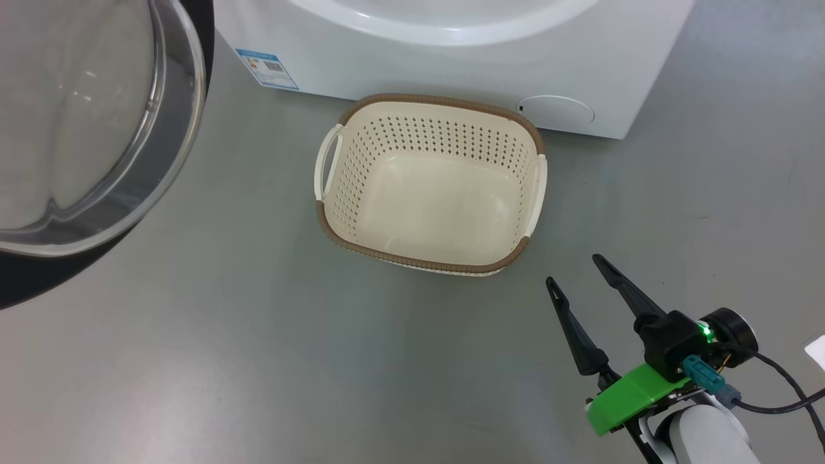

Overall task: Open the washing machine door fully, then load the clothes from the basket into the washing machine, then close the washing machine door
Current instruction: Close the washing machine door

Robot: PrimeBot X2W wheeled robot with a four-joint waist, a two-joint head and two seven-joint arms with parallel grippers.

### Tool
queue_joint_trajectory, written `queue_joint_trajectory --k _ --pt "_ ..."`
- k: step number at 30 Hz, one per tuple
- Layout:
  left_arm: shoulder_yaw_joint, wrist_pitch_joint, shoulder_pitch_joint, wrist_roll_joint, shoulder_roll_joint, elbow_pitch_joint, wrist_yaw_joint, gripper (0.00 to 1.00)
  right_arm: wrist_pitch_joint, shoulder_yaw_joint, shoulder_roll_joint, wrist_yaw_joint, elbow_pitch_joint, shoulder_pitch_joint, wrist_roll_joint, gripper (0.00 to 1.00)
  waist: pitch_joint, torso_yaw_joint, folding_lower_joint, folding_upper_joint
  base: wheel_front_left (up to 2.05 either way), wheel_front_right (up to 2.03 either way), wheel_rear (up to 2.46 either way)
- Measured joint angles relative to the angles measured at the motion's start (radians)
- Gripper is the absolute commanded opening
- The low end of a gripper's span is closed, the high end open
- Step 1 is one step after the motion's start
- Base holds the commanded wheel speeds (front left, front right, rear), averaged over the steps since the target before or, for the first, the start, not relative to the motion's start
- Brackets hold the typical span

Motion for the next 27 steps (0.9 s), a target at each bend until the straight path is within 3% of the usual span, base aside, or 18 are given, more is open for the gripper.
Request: queue_joint_trajectory --k 12,27 --pt "-0.061 0.176 0.104 -0.057 -0.046 -0.159 0.0 0.0 -0.012 0.0 0.007 0.0 0.024 0.0 0.0 1.0 -0.033 0.0 0.0 0.0 0.0 0.0 0.0" --pt "-0.114 0.414 0.292 -0.199 -0.163 -0.403 0.0 0.0 -0.034 0.007 0.033 0.0 0.067 0.001 0.003 1.0 -0.099 -0.011 0.0 0.0 0.0 0.0 0.0"
